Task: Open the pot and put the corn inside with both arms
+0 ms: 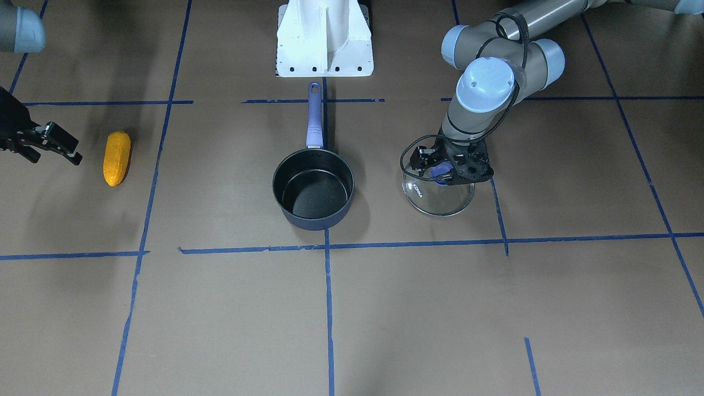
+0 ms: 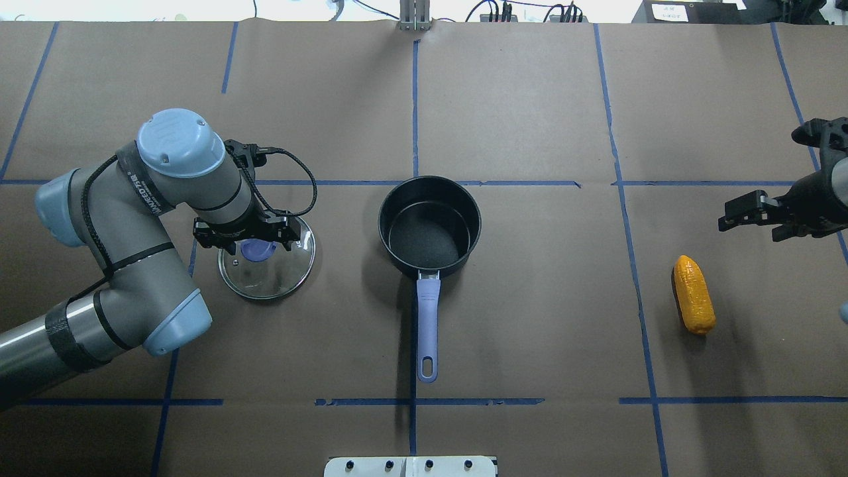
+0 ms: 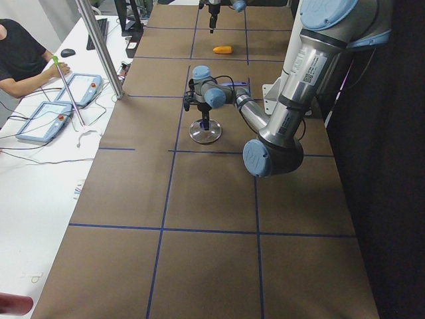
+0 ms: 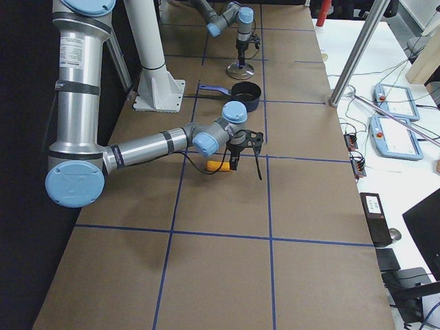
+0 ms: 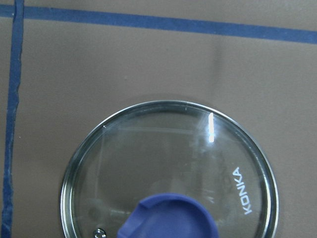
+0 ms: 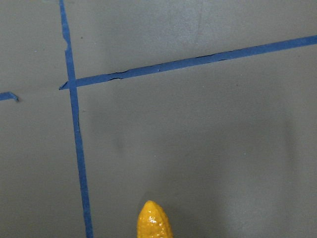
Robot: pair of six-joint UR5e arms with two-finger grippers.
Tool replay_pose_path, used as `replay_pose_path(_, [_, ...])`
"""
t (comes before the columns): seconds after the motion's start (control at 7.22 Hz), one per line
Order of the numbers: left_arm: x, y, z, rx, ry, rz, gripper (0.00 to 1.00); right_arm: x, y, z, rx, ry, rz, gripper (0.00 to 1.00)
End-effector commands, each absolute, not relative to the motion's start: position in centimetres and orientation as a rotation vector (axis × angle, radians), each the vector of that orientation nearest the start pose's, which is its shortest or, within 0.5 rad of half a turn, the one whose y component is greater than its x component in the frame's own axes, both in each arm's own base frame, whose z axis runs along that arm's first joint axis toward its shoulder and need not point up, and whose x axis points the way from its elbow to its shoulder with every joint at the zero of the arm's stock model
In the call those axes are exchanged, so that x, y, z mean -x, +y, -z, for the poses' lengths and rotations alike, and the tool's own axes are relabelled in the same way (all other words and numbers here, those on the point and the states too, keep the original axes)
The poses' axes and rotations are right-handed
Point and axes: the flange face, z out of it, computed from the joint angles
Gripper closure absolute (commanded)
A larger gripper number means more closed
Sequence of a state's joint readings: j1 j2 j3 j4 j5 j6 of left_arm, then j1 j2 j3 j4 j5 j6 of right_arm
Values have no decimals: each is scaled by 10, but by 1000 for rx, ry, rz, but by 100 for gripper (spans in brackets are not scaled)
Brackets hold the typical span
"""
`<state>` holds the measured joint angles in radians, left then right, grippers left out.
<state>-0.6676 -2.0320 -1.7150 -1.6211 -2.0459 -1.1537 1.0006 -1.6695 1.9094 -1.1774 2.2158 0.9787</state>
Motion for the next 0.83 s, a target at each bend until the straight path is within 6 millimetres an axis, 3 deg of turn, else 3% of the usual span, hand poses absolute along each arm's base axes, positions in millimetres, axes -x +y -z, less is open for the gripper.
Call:
replay_pose_path(0.0, [-429,-482,-319,78,822,104,0,238,-412,-501,13,-825,-173,0])
replay_pose_path(0.28, [-406,-494,-310,88,857,122,0,275,-392,-502,0,-815,-147,0])
replay_pose_path(0.69, [-387,-496,-297,99,862,140,0,300,-378,-521,41,-782,-106,1])
